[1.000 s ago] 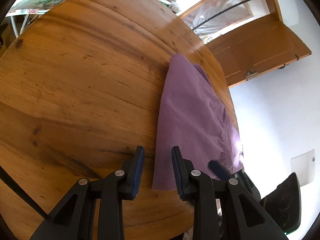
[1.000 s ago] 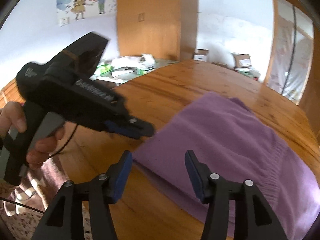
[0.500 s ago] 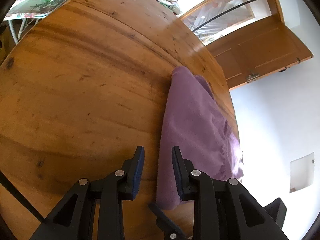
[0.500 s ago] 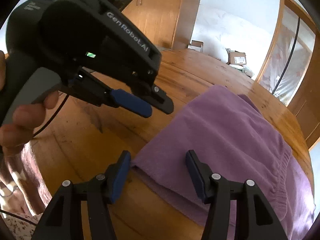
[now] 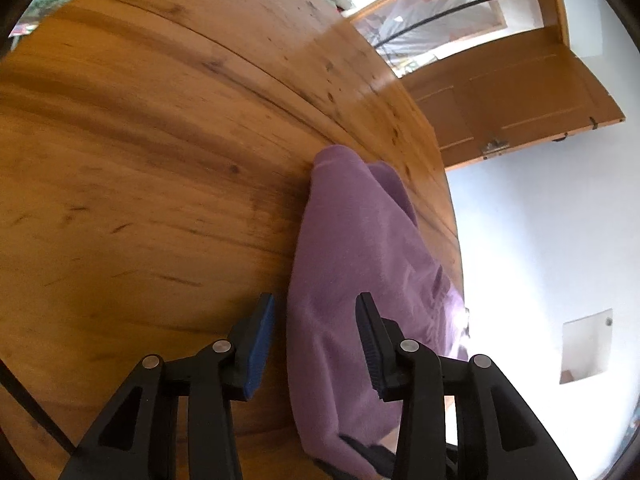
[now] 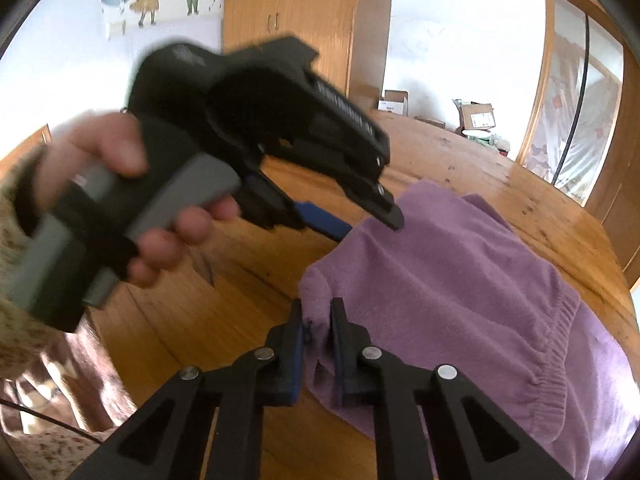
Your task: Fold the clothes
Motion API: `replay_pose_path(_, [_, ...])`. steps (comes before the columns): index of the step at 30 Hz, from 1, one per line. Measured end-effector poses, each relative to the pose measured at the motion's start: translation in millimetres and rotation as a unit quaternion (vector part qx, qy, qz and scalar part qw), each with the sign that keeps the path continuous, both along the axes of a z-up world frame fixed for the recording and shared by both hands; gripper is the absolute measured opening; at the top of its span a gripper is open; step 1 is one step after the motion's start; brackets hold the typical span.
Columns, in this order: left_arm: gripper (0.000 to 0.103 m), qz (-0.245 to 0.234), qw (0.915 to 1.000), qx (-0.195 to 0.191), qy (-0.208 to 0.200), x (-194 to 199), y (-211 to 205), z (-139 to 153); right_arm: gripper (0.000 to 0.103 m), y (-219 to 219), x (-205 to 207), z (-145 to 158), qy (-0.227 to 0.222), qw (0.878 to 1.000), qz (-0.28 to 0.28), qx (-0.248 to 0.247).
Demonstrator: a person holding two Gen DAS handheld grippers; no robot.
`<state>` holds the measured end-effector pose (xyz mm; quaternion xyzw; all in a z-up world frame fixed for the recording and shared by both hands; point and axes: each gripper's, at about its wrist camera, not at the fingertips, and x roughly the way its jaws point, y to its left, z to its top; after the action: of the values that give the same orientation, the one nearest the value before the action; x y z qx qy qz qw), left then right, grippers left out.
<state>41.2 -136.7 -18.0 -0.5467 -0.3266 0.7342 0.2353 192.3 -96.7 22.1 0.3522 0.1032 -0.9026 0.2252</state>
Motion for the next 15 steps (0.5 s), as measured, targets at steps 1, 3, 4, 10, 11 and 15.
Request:
replay_pose_path(1, [0.043,-0.004,1.0,0.003,-0.003,-4,3,0,0.012,3,1,2,-0.001,1.0,0.002,-0.007])
replay_pose_path(3, [0.043,-0.011,0.9999,0.008,-0.007,-11,10,-1,0.012,5,3,4,-0.003,1.0,0.005,-0.016])
replay_pose_path(4, [0.043,-0.015,0.9998,0.008,-0.007,-14,13,0,0.012,8,4,4,-0.002,1.0,0.007,-0.017])
replay_pose_path(10, [0.043,-0.02,0.9995,0.021,-0.015,-29,25,1,0.012,19,8,5,-0.005,1.0,0.012,-0.023])
replay_pose_path(11, [0.043,-0.02,0.9994,0.025,-0.015,-31,26,1,0.012,22,9,5,-0.005,1.0,0.012,-0.023])
replay_pose_path(15, [0.022,-0.01,0.999,0.042,-0.01,-38,24,0,0.012,25,6,4,-0.006,1.0,0.013,-0.021])
